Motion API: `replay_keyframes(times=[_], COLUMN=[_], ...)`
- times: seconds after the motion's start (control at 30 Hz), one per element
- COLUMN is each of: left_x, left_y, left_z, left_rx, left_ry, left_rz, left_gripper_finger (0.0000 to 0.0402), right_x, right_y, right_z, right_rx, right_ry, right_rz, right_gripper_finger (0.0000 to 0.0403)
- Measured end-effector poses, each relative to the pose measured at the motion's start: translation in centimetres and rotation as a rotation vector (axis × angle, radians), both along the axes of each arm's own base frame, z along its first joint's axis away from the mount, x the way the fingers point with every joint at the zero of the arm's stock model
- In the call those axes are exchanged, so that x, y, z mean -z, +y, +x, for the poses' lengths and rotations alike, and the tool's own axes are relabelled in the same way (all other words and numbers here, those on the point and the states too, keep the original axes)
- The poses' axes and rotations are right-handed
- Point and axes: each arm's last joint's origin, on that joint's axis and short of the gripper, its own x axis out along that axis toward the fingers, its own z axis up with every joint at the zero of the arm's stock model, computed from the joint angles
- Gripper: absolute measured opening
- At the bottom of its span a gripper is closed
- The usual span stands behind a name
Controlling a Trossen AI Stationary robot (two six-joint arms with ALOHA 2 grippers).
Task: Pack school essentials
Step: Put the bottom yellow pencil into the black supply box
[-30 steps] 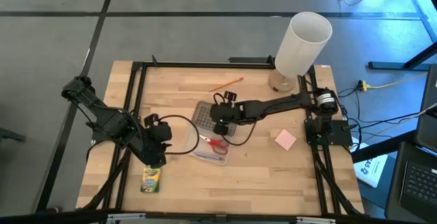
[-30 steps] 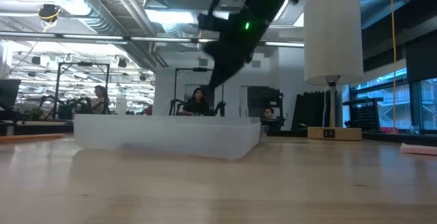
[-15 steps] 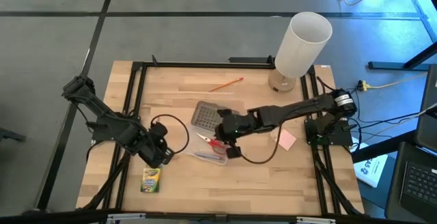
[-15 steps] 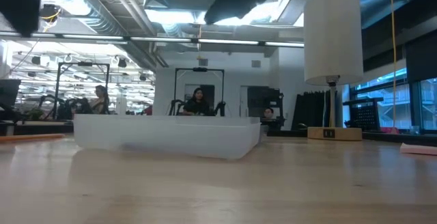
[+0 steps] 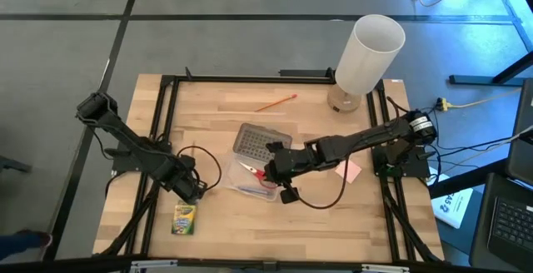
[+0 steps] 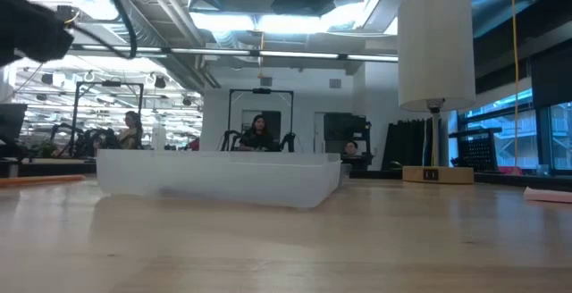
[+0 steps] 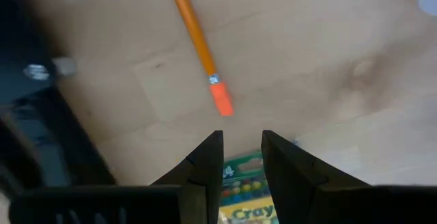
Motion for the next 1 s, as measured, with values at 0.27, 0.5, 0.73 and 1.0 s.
replay_keyframes(times=[0.27,0.5,0.73,1.0], left_x=[1.8,2.5,2.5,2.9], left_y=[0.4,0.7,0.7,0.6], left_z=[-0.6,-0.9,-0.9,-0.7], left_rx=[-0.028,-0.055,-0.078,-0.081], left_ry=[0.019,0.031,0.008,0.02], left_rz=[-0.01,0.003,0.03,0.044], left_gripper_finger=[0.0094,0.0094,0.0094,0.0094], right_x=[0.0,0.0,0.0,0.0], right_y=[0.0,0.0,0.0,0.0], right_z=[0.0,0.0,0.0,0.0], right_rx=[0.001,0.001,0.001,0.001], right_ry=[-0.001,0.0,-0.002,-0.001], right_rz=[-0.002,-0.002,-0.002,-0.002], right_gripper_finger=[0.0058,0.0058,0.0058,0.0058])
